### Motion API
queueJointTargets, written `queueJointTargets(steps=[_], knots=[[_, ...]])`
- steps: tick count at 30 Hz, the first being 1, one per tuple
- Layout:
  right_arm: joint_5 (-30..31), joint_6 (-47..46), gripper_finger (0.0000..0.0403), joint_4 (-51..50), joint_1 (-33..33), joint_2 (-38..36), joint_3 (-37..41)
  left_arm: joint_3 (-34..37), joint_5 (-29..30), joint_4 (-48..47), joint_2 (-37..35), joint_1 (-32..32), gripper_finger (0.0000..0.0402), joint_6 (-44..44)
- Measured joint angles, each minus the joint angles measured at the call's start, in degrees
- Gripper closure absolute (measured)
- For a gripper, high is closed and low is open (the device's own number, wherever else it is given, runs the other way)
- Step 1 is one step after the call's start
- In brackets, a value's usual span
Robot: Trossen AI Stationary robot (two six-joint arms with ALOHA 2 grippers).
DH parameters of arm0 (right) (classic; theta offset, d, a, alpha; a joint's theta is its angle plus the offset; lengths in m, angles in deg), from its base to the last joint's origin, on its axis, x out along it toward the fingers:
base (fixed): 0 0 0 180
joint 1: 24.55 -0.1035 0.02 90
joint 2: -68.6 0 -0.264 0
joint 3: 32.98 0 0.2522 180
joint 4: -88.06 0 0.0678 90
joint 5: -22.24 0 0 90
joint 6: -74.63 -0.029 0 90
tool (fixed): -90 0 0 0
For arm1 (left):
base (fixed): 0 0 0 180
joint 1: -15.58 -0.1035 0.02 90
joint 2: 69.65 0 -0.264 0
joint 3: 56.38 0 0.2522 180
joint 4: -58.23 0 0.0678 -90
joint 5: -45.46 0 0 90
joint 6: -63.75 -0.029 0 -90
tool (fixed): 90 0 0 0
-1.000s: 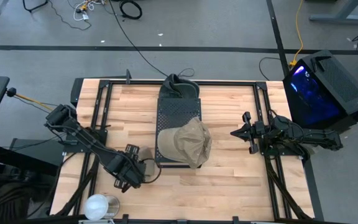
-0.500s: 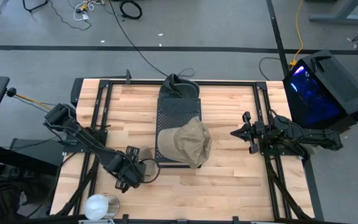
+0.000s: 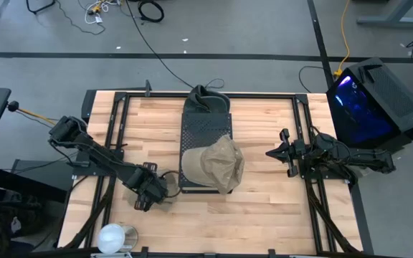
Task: Pick & Place hat
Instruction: Stack the brown cap on top of the other brown cap on the shelf
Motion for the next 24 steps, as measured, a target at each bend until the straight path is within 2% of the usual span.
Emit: queueJointTargets(steps=[8, 24], knots=[[0.0, 0.02, 0.0396, 0.0, 0.0, 0.0, 0.0, 1.34, -1.55, 0.2, 0.0, -1.44, 0.0181, 0.0], [-0.02, 0.02, 0.0396, 0.0, 0.0, 0.0, 0.0, 1.34, 1.01, 1.74, 0.0, -1.42, 0.0323, -0.49]])
